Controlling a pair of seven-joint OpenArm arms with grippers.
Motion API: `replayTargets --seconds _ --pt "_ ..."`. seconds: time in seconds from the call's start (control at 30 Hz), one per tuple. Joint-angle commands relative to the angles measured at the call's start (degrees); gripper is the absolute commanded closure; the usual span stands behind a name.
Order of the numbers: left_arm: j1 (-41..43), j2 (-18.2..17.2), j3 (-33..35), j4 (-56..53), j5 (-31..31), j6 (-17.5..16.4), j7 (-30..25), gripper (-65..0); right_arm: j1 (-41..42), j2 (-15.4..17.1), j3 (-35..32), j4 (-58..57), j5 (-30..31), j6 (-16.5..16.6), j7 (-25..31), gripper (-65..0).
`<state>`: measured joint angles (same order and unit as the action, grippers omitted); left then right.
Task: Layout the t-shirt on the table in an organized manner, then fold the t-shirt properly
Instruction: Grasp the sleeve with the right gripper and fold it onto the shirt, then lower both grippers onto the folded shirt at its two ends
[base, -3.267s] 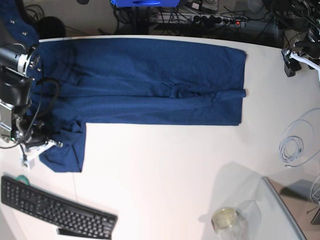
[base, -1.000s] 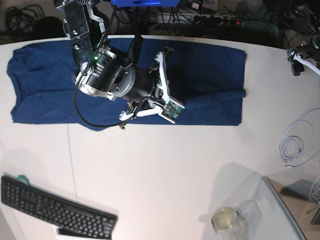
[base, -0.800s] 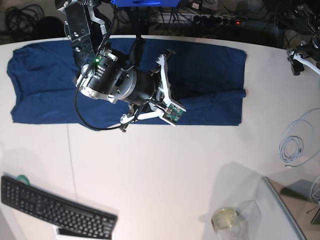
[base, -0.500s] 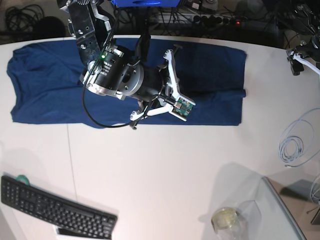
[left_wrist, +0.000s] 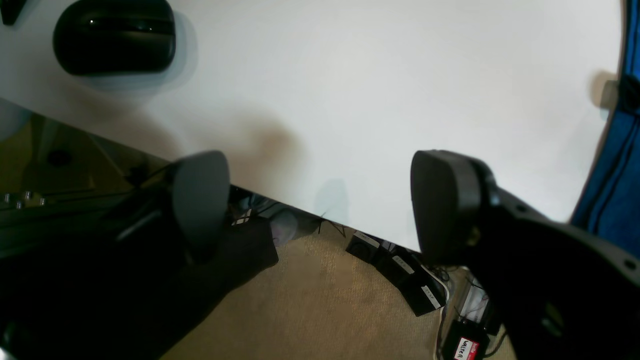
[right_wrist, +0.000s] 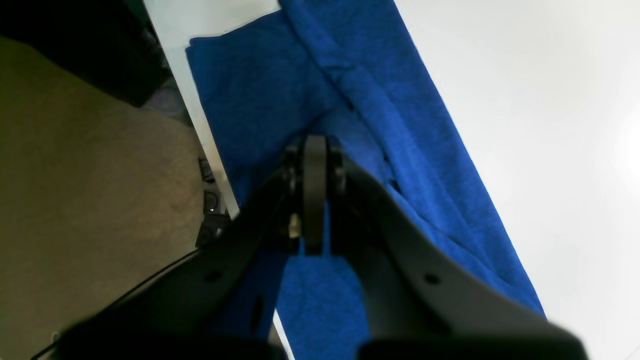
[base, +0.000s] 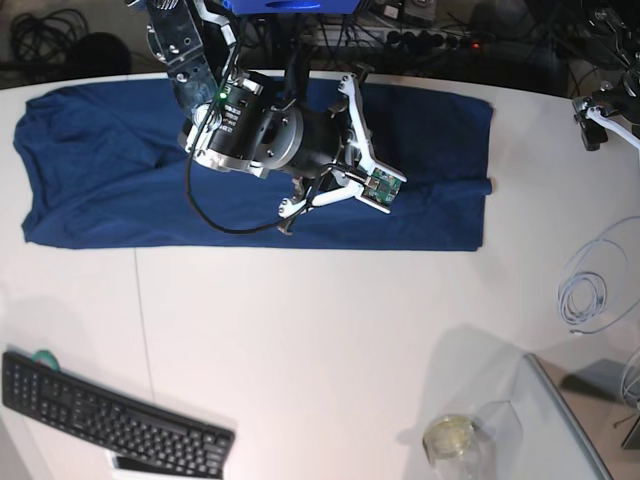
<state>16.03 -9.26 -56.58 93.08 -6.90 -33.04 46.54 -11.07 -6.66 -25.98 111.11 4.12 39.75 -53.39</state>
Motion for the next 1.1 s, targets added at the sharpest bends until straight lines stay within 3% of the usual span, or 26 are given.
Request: replayTargets --seconds 0.0,0.2,0.4,0.53,0.63,0.7,0.77,0.9,0.97,1.07 --pt "-0.08 -1.07 -0.35 0.86 -0.44 0.20 -1.05 -54.1 0.83 -0.60 0.00 0.06 0.76 0.25 1.39 -0.2" --pt "-0.08 -1.07 -0.35 0.86 -0.44 0.20 -1.05 -54.1 1.00 -0.60 -0.09 -1.26 0.76 0.25 7.45 -0.2" --pt "0.01 -1.07 -0.35 0.86 -0.44 0.20 -1.05 -54.1 1.44 -0.69 -0.26 -1.26 1.29 0.25 7.72 -0.2" --pt "-0.08 -1.07 -0.35 0.86 -0.44 0.20 -1.05 -54.1 2.15 -0.60 0.00 -2.32 6.65 0.25 7.72 -0.2" --pt "0.01 -1.07 -0.35 0.86 -0.44 0.20 -1.05 -54.1 2.15 -0.51 0.09 -5.92 6.74 0.25 7.72 -0.3" --pt "0.01 -1.07 -0.35 0.86 -0.44 0.20 -1.05 -54.1 2.06 -0.51 0.17 -8.12 6.83 0.25 7.80 -3.8" --pt "0.19 -1.07 0.18 0.86 -0.36 0.11 -1.05 -54.1 1.80 -0.60 1.76 -9.62 6.91 0.25 7.89 -11.4" --pt "4.50 -2.39 8.09 1.03 -0.36 0.11 -1.14 -54.1 0.83 -0.51 5.01 -10.14 6.91 0.25 11.76 -22.8" --pt "6.34 -2.92 12.05 0.94 -0.44 0.11 -2.63 -54.1 0.21 -0.33 7.47 -9.97 6.91 0.25 13.69 -24.5" --pt "9.59 -2.04 19.17 0.94 -0.44 0.11 -9.14 -54.0 0.13 0.81 11.08 -10.23 6.91 0.25 12.90 -24.9"
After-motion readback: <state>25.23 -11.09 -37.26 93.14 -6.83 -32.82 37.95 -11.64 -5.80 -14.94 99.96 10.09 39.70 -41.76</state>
